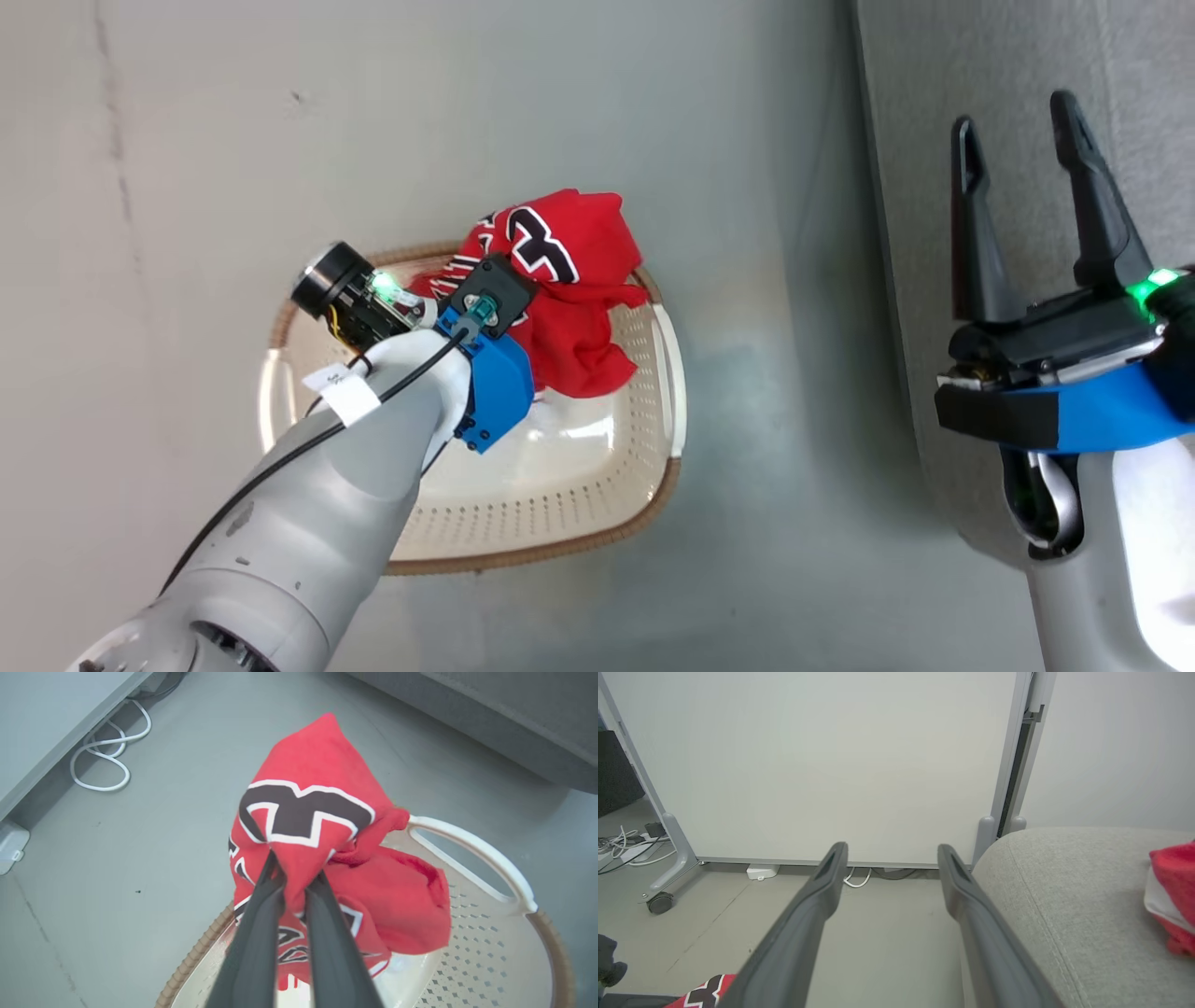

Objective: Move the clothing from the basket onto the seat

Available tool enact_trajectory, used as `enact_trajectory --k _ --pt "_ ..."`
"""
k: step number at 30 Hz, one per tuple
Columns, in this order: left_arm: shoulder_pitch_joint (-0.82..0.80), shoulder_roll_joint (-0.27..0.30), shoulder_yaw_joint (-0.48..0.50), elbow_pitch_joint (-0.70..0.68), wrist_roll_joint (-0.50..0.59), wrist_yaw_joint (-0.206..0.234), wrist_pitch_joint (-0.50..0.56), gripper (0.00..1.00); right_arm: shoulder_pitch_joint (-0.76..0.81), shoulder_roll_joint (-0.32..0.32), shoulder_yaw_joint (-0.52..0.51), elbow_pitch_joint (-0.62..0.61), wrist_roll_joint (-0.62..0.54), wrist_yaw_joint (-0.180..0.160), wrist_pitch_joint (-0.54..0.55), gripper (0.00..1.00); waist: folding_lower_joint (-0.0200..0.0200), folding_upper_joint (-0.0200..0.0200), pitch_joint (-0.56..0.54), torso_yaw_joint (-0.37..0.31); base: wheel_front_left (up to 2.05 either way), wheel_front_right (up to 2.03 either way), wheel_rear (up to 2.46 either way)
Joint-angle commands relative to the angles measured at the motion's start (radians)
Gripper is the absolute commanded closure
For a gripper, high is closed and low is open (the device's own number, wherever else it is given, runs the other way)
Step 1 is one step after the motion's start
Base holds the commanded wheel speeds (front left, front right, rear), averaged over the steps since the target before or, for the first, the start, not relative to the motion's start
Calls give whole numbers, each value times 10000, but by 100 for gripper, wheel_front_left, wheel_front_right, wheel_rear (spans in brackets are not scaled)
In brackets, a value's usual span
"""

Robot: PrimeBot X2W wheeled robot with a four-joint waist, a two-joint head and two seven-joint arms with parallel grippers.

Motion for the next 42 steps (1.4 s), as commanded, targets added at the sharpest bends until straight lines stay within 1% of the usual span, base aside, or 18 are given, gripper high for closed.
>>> enact_trajectory --k 1,9,12,17,23,32,42 --pt "157 -43 95 -188 -117 -8 -162 100 291 -86 -52 121 -29 5 -34 0 1 0 -1090 429 0 0 0" --pt "553 -43 575 -1167 -608 246 -294 100 1065 -41 -138 498 -31 5 -34 0 1 0 -2743 668 0 0 0" --pt "705 221 890 -1642 -736 366 -292 100 1379 11 -128 591 -50 5 -34 0 1 0 -3287 714 0 0 0" --pt "890 496 1364 -2447 -865 437 -295 100 1863 91 -109 760 -64 5 -34 0 1 0 -4124 809 0 0 0" --pt "1161 714 1789 -3283 -966 374 -295 100 2480 212 -103 874 -98 5 -34 0 1 0 -5029 948 0 0 0" --pt "1458 790 1912 -4085 -979 308 -296 100 3161 363 30 1012 -1 5 -34 0 1 0 -5888 1214 0 0 0" --pt "1635 824 1793 -4733 -1090 331 -222 100 3382 466 196 1062 38 5 -34 0 1 0 -6272 1392 0 0 0"
